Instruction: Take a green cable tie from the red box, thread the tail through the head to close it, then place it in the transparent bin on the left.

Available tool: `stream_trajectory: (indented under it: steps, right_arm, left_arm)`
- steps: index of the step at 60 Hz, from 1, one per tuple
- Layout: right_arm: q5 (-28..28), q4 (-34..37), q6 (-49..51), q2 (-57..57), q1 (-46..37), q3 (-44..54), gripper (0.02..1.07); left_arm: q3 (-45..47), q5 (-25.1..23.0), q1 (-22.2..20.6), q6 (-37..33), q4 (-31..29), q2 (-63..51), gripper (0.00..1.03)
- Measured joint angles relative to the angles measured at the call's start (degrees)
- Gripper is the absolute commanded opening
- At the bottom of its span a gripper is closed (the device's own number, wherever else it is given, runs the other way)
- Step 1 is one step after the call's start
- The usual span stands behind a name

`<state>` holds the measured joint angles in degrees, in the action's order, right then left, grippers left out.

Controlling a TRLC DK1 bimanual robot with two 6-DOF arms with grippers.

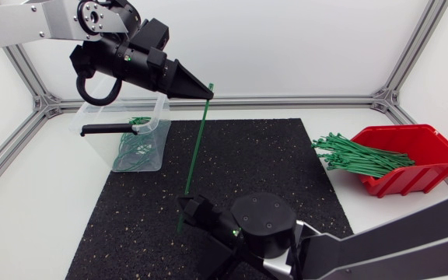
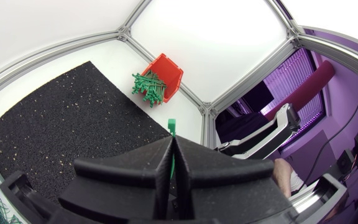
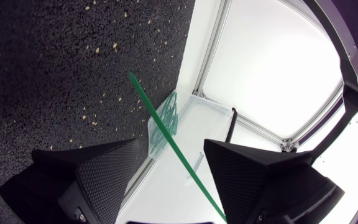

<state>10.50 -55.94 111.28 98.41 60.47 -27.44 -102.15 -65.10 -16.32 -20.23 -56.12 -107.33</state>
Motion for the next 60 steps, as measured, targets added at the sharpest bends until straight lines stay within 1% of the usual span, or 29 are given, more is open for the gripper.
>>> stream_trajectory:
  steps: [2, 8, 11, 14, 19, 22, 30, 36, 47, 48, 51, 54, 57, 60]
  right_arm:
    - [0.0, 0.0, 0.0, 0.3, 0.3, 0.0, 0.64]
    - [0.0, 0.0, 0.0, 0.9, 1.3, -0.2, 0.64]
    - [0.0, 0.0, 0.0, 1.0, 1.5, -0.3, 0.60]
    - [0.0, 0.0, 0.0, 1.3, 1.7, -0.5, 0.59]
    - [0.0, 0.0, 0.2, 2.0, 1.7, -1.0, 0.52]
    - [0.0, 0.0, 0.2, 2.2, 1.8, -1.2, 0.52]
    - [0.0, 0.0, 0.5, 2.4, 2.4, -1.2, 0.46]
    - [0.0, 0.0, 1.2, 2.5, 2.5, -1.2, 0.44]
    - [0.0, 0.0, 1.5, 3.4, 2.5, -1.5, 0.44]
    - [0.0, 0.0, 1.5, 3.5, 2.5, -1.5, 0.43]
    - [0.0, 0.0, 1.8, 3.6, 2.5, -1.5, 0.31]
    - [0.0, 0.0, 2.2, 3.7, 2.5, -1.6, 0.26]
    - [0.0, 0.0, 2.6, 3.8, 2.5, -1.7, 0.23]
    - [0.0, -0.1, 2.8, 4.1, 2.5, -2.0, 0.23]
  left_arm:
    - [0.0, 0.0, 0.0, 0.0, 0.0, 0.0, 0.03]
    - [0.0, 0.0, 0.0, 0.0, 0.0, 0.0, 0.03]
    - [0.0, 0.0, 0.0, -0.3, 0.0, 0.0, 0.03]
    - [0.0, 0.0, 0.0, -0.5, 0.0, 0.0, 0.03]
    - [0.0, 0.0, 0.0, -0.8, 0.0, 0.0, 0.03]
    - [0.0, 0.0, 0.0, -0.8, 0.0, 0.0, 0.03]
    - [0.0, 0.0, 0.0, -0.9, -0.4, 0.0, 0.03]
    - [0.0, 0.0, 0.0, -1.3, -1.1, 0.0, 0.03]
    - [0.0, 0.0, 0.0, -1.5, -1.1, 0.0, 0.03]
    - [0.0, 0.0, 0.0, -1.5, -1.1, 0.0, 0.03]
    - [0.0, 0.0, 0.0, -1.5, -1.1, 0.0, 0.03]
    - [0.0, 0.0, 0.0, -1.5, -1.1, 0.0, 0.03]
    - [0.0, 0.0, 0.0, -1.5, -1.1, 0.0, 0.03]
    - [0.0, 0.0, 0.0, -1.5, -1.1, 0.0, 0.03]
